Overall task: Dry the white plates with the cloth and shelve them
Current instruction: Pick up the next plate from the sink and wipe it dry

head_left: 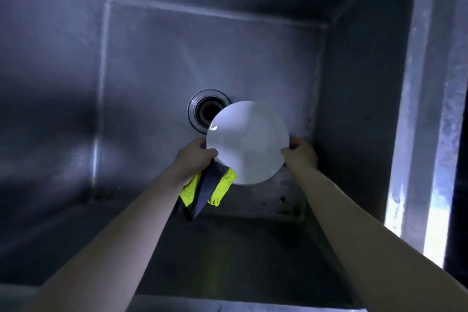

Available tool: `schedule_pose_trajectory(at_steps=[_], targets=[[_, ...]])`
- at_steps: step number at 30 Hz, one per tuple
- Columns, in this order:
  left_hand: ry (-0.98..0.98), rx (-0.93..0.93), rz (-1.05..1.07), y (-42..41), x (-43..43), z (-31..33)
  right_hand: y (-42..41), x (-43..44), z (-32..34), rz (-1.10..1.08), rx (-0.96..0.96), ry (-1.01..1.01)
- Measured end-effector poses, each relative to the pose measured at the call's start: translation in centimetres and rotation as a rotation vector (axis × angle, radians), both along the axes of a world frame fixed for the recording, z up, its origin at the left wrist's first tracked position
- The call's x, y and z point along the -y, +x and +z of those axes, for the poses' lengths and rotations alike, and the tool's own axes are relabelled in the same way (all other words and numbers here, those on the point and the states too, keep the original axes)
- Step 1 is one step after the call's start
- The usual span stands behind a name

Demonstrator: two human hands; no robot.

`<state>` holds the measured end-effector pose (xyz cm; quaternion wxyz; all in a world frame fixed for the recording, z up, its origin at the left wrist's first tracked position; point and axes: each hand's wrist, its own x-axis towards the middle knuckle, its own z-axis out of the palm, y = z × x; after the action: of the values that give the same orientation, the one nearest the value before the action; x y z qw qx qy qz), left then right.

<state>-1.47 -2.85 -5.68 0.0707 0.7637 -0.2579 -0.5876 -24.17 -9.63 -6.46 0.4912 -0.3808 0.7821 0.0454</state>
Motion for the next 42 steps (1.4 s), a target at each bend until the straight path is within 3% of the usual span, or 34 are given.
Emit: schedule_pose_trajectory(at_steps=[4,10,15,20,27,31,35,39,42], targets=[[-0.007,0.097,-0.084,-0.6,0.0,0.0,0.5,0.4,0.3,0.117,-0.076,-0.003],[-0.029,0.067,-0.022,-0.9,-0.8,0.4,0.4,0.6,0.6,0.034,-0.063,0.002],[-0.008,0.020,-0.010,-0.1,-0.8,0.6,0.3,-0.1,1.1,-0.125,0.170,-0.029],[0.026,0.002,0.083,0.9,-1.0,1.1,0.5,-0.8,3.0,-0.142,0.344,-0.059],[-0.060,-0.009,0.087,1.6,-1.2,5.1,1.2,-1.0,10.2,-0.067,0.573,-0.157],[-0.131,-0.004,0.241,1.9,-1.8,9.5,0.4,-0.5,15.1,-0.104,0.639,-0.231],[-0.275,0.143,0.399,2.5,-3.2,15.2,-1.6,-1.0,19.3,-0.270,0.723,-0.317],[-0.567,0.334,0.535,1.7,-4.3,22.3,-3.3,-2.5,22.8,-0.414,0.865,-0.311],[-0.854,0.408,0.490,-0.4,-4.6,26.9,-3.9,-4.3,25.2,-0.450,0.943,-0.313]])
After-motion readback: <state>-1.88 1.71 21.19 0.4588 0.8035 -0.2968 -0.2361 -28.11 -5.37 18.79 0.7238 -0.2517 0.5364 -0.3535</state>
